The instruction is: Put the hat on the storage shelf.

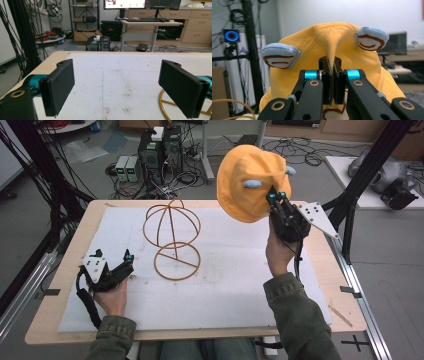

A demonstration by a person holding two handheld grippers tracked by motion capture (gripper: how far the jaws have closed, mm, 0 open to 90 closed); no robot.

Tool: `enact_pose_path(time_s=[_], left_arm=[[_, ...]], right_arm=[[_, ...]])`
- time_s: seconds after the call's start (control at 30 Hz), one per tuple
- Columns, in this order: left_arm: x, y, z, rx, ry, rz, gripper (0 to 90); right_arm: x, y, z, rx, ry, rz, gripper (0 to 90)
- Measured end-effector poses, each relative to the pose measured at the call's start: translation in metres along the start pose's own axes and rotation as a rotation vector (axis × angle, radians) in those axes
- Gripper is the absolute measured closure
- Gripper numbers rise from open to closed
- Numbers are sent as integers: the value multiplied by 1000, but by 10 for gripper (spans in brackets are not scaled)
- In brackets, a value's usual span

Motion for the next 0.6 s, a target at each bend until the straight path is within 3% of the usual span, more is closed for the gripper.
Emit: enact_pose_path(time_s=[0.03, 0.07, 0.13, 0.3, 0.37, 0.4, 0.6], left_arm=[[0, 0, 0, 5, 2, 2, 138], [0, 0, -1, -4, 3, 0, 138], [0, 0, 0, -5, 3, -2, 138], [1, 0, 2, -12, 1, -2, 138], [1, 0, 2, -14, 2, -1, 138], [1, 1, 2, -16, 2, -1, 138], [1, 2, 6, -29, -2, 7, 138]], right_arm=[[0, 0, 0, 0, 0, 0, 889], [4, -10, 12, 0, -30, -12, 889], [6, -15, 18, 4, -45, -17, 889], [18, -32, 47, 53, -142, -15, 889], [22, -36, 58, 60, -181, -8, 888], [26, -38, 70, 58, -226, -4, 888], [35, -35, 101, 69, -328, 14, 888]])
Point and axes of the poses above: each handheld gripper's, and its own axes: x roughly forward along the jaws, y roughly out of its underside, z roughly to its left, the point moved 6 cm from there along x, roughly forward along the jaws, and after that the axes turned 6 degrees about -z, right-handed, at the moved point
